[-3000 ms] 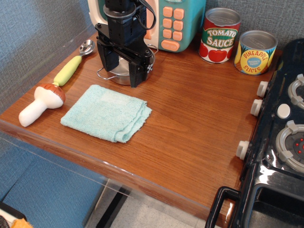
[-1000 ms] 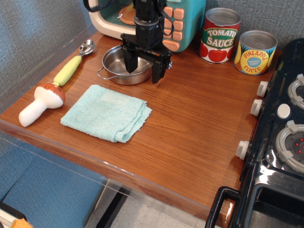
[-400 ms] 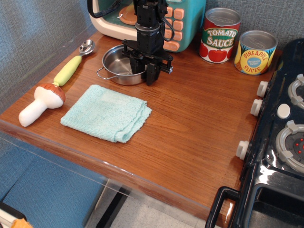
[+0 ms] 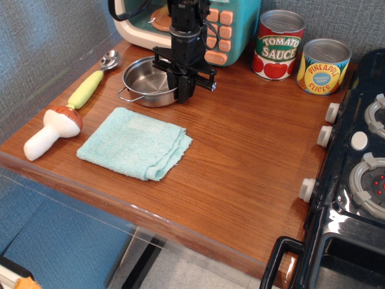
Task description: Move the pot in front of the microwave
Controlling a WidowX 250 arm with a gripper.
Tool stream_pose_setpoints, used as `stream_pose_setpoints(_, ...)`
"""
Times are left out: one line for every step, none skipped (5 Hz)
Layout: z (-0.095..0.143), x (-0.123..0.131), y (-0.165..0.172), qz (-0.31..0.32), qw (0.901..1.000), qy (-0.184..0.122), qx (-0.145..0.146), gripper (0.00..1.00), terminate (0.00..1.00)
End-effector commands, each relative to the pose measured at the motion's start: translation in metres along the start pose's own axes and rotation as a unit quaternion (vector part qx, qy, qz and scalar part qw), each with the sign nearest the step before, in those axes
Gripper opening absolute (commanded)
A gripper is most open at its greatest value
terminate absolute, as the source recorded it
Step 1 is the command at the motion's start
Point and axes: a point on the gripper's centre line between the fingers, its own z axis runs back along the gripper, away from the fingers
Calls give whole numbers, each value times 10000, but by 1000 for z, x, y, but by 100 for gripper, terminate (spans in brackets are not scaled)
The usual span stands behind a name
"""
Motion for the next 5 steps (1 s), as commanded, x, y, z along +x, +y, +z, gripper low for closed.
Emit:
stream_pose_setpoints(91, -20, -57, -930, 9902, -1026, -193, 0, 0)
stream_pose_setpoints(86, -48, -107, -1654, 9818, -869, -351, 0, 0)
stream_pose_setpoints(74, -90, -145, -2307, 9700, -643, -422, 0, 0)
stream_pose_setpoints(63, -122, -152, -2442, 9678, -495, -352, 0, 0)
stream_pose_setpoints(50, -140, -151, -2462, 9685, -297, -200, 0, 0)
